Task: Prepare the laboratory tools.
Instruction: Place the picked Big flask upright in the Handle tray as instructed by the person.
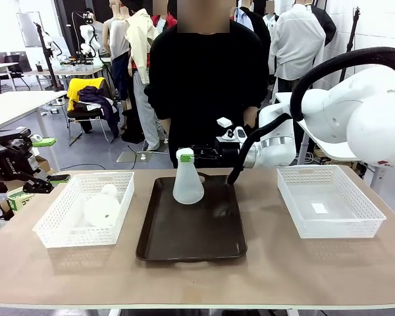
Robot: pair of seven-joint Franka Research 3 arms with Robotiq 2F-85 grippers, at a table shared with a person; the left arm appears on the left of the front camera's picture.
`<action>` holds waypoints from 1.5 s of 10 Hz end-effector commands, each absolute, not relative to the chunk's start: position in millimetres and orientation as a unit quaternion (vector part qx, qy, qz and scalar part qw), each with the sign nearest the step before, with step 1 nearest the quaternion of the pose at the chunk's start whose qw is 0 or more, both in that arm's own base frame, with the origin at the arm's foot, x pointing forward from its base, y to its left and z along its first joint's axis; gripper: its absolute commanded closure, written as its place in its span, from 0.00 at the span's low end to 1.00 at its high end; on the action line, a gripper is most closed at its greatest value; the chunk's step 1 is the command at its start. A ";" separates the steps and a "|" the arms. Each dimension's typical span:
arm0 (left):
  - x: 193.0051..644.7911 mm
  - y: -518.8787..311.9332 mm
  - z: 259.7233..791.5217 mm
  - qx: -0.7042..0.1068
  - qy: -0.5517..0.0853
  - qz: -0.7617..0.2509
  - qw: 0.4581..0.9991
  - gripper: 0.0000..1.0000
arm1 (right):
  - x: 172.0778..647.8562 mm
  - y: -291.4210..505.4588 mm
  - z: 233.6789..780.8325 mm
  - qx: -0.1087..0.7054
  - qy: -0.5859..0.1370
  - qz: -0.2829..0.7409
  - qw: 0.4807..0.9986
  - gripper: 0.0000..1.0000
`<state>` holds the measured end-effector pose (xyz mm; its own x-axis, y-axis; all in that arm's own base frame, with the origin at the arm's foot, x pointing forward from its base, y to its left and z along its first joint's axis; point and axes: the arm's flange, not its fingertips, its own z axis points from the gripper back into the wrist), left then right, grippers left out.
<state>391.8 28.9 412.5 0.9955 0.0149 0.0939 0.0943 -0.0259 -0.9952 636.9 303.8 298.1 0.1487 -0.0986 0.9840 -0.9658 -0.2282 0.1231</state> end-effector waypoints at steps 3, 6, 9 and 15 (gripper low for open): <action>390.9 30.6 414.9 -0.719 -0.039 -0.031 0.693 0.00 | 648.1 309.8 302.7 0.608 -0.419 0.474 0.480 0.50; 390.9 30.6 414.9 -0.719 -0.039 -0.031 0.693 0.00 | 648.6 311.3 300.8 0.608 -0.408 0.477 0.486 0.00; 390.9 30.6 414.9 -0.719 -0.039 -0.031 0.693 0.00 | 643.4 303.8 303.7 0.604 -0.405 0.478 0.493 0.00; 390.9 30.6 414.9 -0.719 -0.039 -0.031 0.693 0.00 | 643.9 302.2 303.7 0.607 -0.415 0.478 0.481 0.00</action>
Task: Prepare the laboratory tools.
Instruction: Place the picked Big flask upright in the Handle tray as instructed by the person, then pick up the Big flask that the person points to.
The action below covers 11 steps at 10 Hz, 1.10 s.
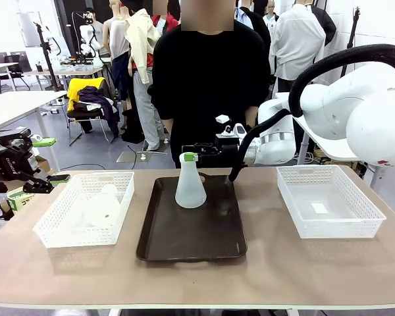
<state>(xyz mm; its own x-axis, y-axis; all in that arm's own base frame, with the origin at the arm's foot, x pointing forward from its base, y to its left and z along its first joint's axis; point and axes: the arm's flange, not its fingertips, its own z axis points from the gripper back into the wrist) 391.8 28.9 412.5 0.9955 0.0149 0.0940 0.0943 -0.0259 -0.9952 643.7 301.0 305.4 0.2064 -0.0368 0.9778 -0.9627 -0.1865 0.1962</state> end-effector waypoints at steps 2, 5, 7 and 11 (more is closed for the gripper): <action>390.9 30.6 414.9 -0.719 -0.039 -0.031 0.693 0.00 | 643.9 302.2 303.7 0.607 -0.415 0.478 0.481 0.00; 390.9 30.6 414.9 -0.719 -0.039 -0.031 0.693 0.00 | 643.9 302.2 303.7 0.607 -0.415 0.478 0.481 0.00; 390.9 30.6 414.9 -0.719 -0.039 -0.031 0.693 0.00 | 643.9 302.2 303.7 0.607 -0.415 0.478 0.481 0.00; 390.9 30.6 414.9 -0.719 -0.039 -0.031 0.693 0.00 | 644.8 299.1 308.8 0.603 -0.399 0.487 0.490 0.00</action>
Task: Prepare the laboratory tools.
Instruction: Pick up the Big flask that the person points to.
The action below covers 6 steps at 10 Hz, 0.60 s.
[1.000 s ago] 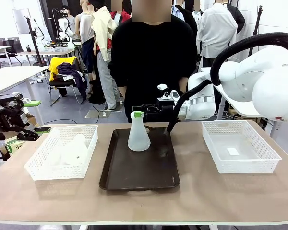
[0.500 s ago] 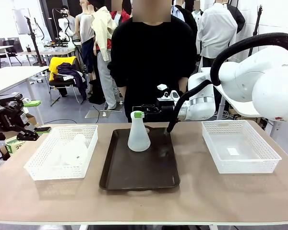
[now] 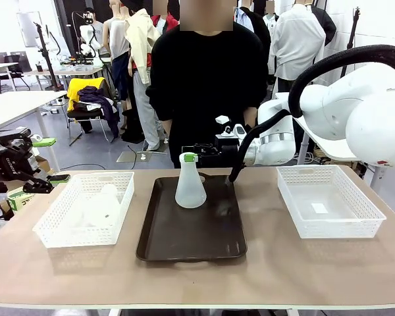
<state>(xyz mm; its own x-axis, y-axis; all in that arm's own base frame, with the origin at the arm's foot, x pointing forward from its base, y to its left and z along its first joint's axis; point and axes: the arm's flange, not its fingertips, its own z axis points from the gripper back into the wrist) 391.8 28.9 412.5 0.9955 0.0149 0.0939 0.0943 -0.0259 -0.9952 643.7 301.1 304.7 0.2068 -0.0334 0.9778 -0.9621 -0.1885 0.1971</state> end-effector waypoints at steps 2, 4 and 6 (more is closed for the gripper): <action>390.9 30.6 414.9 -0.719 -0.039 -0.031 0.693 0.00 | 641.4 288.1 316.6 0.589 -0.402 0.491 0.500 0.00; 390.9 30.6 414.9 -0.719 -0.039 -0.031 0.693 0.00 | 633.7 269.5 335.4 0.552 -0.404 0.510 0.522 0.00; 390.9 30.6 414.9 -0.719 -0.039 -0.031 0.693 0.00 | 616.0 238.5 362.6 0.482 -0.420 0.524 0.562 0.00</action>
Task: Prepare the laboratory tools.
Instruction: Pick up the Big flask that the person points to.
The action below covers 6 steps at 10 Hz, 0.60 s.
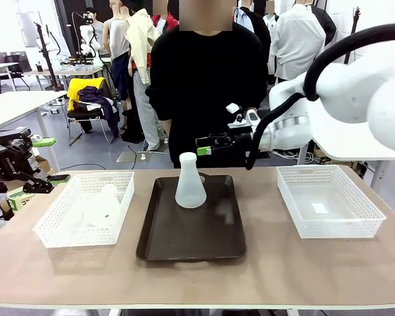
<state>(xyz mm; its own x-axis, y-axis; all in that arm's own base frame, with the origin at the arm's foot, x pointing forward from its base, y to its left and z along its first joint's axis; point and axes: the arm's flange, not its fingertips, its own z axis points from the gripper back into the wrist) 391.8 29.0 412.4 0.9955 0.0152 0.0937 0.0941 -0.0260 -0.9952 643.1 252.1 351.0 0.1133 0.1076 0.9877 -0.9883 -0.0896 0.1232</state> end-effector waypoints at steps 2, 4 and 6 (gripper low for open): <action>390.9 30.6 414.9 -0.719 -0.039 -0.031 0.693 0.00 | 580.2 196.6 391.3 0.368 -0.461 0.506 0.629 0.00; 390.9 30.6 414.9 -0.719 -0.039 -0.031 0.693 0.00 | 553.5 155.0 411.5 0.315 -0.496 0.466 0.662 0.00; 390.9 30.6 414.9 -0.719 -0.039 -0.031 0.693 0.00 | 534.2 114.1 422.0 0.285 -0.526 0.410 0.689 0.00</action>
<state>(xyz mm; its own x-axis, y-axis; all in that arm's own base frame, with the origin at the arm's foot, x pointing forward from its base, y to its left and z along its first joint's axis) 391.9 29.3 412.4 0.9955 0.0157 0.0938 0.0942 -0.0261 -0.9952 547.6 116.4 425.6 0.1164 0.2992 0.9471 -0.8971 0.4410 -0.0291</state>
